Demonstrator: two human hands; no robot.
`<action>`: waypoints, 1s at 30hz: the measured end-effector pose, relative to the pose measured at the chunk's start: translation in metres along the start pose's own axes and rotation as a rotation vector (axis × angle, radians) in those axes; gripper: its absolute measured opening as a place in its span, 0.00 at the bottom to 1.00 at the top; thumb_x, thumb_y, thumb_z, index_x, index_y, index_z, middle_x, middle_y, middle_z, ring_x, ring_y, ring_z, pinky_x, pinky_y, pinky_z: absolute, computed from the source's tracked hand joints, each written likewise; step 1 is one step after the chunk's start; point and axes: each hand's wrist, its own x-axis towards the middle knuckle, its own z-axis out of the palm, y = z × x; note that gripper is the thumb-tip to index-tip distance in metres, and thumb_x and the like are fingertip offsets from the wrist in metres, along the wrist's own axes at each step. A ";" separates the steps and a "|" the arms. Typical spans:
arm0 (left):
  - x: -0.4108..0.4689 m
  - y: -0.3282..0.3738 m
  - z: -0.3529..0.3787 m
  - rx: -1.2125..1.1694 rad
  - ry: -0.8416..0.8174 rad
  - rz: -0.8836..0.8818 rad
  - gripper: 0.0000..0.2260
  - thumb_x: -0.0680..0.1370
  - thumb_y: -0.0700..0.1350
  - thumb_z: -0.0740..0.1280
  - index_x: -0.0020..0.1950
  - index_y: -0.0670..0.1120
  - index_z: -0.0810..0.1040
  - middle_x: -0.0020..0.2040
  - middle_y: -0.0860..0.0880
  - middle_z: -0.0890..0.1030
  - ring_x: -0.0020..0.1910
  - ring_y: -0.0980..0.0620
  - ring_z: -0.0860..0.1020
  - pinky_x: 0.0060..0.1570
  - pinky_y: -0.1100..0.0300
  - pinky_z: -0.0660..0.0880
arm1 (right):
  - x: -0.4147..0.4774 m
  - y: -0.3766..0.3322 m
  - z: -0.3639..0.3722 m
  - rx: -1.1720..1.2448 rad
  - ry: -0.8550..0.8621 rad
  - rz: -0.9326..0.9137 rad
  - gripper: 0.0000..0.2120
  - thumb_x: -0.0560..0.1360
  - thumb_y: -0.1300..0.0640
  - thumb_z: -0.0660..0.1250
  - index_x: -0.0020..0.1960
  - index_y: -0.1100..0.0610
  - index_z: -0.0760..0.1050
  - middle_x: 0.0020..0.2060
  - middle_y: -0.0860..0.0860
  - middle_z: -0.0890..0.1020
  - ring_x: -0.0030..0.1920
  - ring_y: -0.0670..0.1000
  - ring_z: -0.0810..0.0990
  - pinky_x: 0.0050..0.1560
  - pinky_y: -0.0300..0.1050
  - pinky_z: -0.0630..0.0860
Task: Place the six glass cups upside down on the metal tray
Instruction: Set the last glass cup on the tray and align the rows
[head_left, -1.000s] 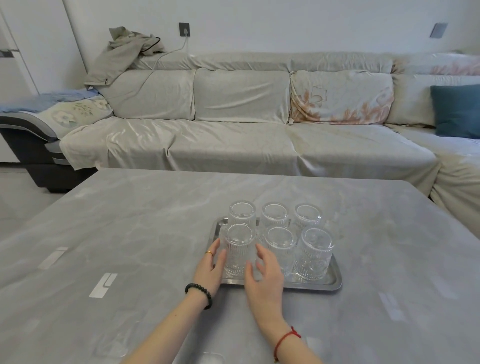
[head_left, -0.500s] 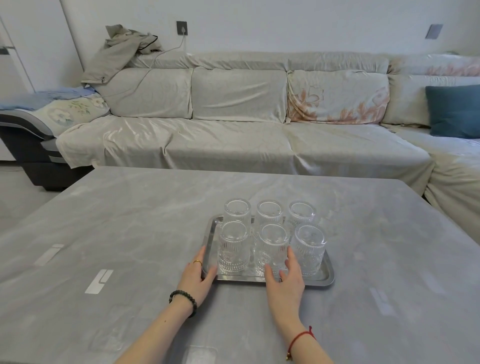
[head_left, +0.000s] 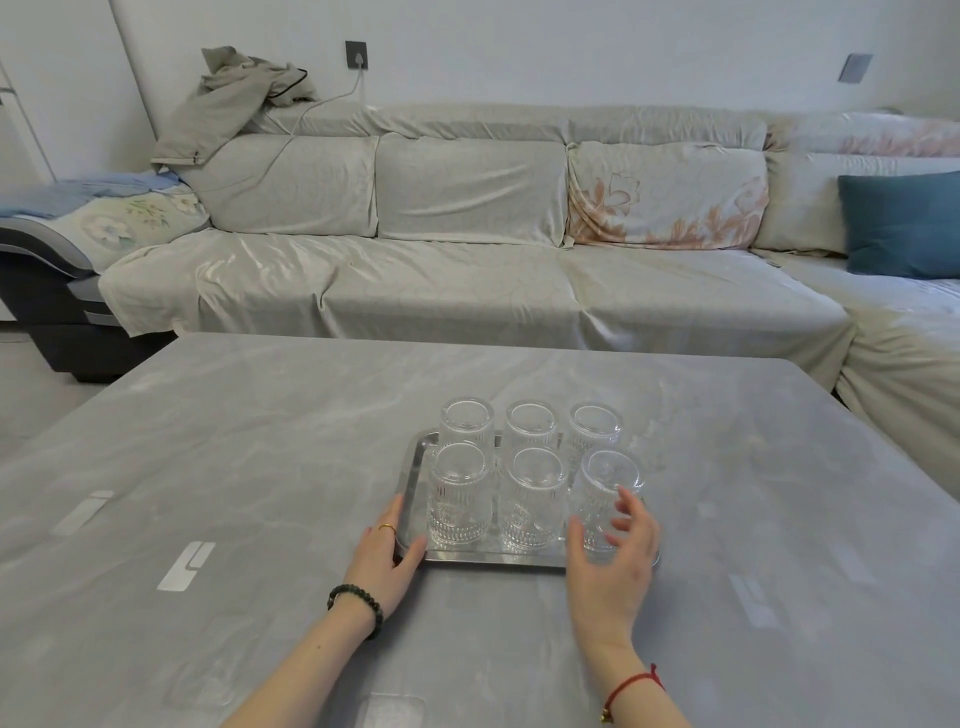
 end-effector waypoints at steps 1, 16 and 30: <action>0.000 0.000 0.000 0.009 0.002 -0.001 0.28 0.77 0.45 0.62 0.73 0.45 0.52 0.74 0.48 0.60 0.73 0.46 0.59 0.72 0.53 0.57 | 0.007 0.003 -0.005 -0.025 0.022 0.008 0.29 0.68 0.63 0.71 0.64 0.51 0.64 0.58 0.50 0.71 0.55 0.54 0.73 0.52 0.33 0.68; 0.000 -0.001 0.001 0.054 -0.020 -0.039 0.29 0.77 0.47 0.62 0.74 0.46 0.51 0.72 0.44 0.65 0.69 0.39 0.64 0.70 0.44 0.61 | 0.039 0.014 -0.012 -0.099 -0.227 0.175 0.40 0.67 0.61 0.72 0.72 0.53 0.54 0.72 0.53 0.63 0.71 0.54 0.62 0.72 0.56 0.59; 0.001 -0.008 0.002 0.117 -0.048 -0.007 0.36 0.75 0.54 0.64 0.74 0.44 0.47 0.77 0.47 0.50 0.75 0.49 0.51 0.74 0.56 0.51 | 0.055 0.050 -0.069 -0.388 -0.456 0.169 0.26 0.76 0.58 0.61 0.72 0.57 0.57 0.72 0.56 0.64 0.71 0.56 0.62 0.70 0.49 0.58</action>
